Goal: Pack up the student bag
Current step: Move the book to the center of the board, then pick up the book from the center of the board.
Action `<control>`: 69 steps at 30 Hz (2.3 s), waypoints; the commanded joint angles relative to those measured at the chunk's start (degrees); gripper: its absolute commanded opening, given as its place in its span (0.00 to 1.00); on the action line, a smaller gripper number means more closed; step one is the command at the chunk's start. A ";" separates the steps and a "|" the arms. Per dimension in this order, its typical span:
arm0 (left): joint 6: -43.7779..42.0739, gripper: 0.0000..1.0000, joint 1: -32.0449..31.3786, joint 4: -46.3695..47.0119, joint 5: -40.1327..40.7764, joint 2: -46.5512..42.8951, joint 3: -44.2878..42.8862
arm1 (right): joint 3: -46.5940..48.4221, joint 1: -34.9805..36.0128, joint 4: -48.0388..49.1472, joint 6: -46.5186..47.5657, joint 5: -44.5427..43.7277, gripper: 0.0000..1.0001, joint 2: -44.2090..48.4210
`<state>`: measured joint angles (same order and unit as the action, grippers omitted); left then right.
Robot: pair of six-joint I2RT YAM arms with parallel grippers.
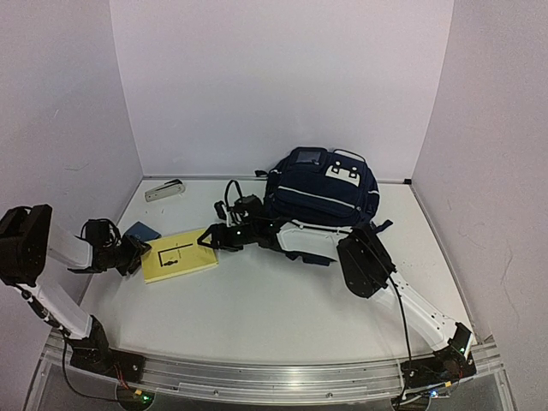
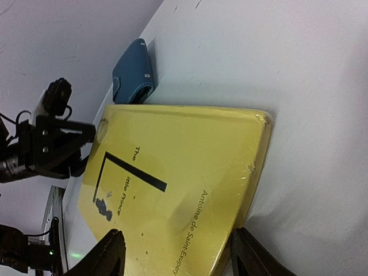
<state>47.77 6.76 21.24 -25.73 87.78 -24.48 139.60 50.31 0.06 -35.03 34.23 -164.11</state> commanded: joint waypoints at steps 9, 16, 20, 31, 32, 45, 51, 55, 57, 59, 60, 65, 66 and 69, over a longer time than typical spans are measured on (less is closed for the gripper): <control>-0.77 0.22 -4.17 3.51 -14.25 -14.36 -0.46 | -7.04 1.97 -5.18 0.88 4.32 0.62 0.70; -0.51 0.16 -4.57 4.43 -16.91 -10.78 -1.74 | -13.19 1.95 -4.41 3.50 7.34 0.61 7.57; -2.88 0.00 -4.87 -0.07 -16.94 -12.80 -3.56 | -19.75 1.66 -4.89 8.38 8.90 0.65 15.22; -13.63 0.00 -9.46 -13.70 -21.38 -18.57 -10.07 | -33.37 -0.33 -27.46 32.62 8.33 0.90 41.00; -14.49 0.00 -10.68 -14.19 -22.12 -18.31 -10.47 | -33.34 -0.88 -30.44 34.36 7.95 0.92 42.44; -19.48 0.00 -22.57 -24.67 -31.24 -19.86 -19.76 | -35.91 -3.42 -47.71 47.72 9.76 0.95 49.99; -21.79 0.00 -27.28 -24.69 -35.41 -20.50 -21.05 | -35.62 -3.46 -48.59 48.00 14.48 0.95 50.04; -22.39 0.00 -29.51 -22.90 -36.12 -20.82 -20.68 | -35.77 -3.40 -48.69 46.58 21.11 0.92 48.81; -22.31 0.00 -29.84 -20.99 -36.29 -21.94 -19.81 | -36.33 -3.44 -48.51 45.57 24.53 0.87 48.43; -21.83 0.00 -29.89 -18.09 -36.60 -23.58 -18.91 | -37.18 -3.45 -48.40 44.91 26.68 0.85 48.28; -21.59 0.00 -29.90 -17.09 -37.16 -24.22 -18.59 | -37.51 -3.46 -48.33 44.80 27.30 0.83 48.27; -20.04 0.00 -30.30 -15.58 -41.57 -20.90 -20.14 | -37.02 -2.76 -48.16 44.21 29.21 0.77 47.83; -19.85 0.00 -30.72 -15.32 -42.82 -19.51 -20.55 | -36.83 -2.46 -48.15 44.16 29.62 0.76 47.75; -21.28 0.00 -32.51 -17.55 -44.93 -16.63 -23.04 | -36.38 -1.65 -48.29 43.84 30.75 0.69 47.51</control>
<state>26.98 -23.85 0.56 -63.35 68.29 -42.16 102.19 47.21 -47.87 9.31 61.18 -117.47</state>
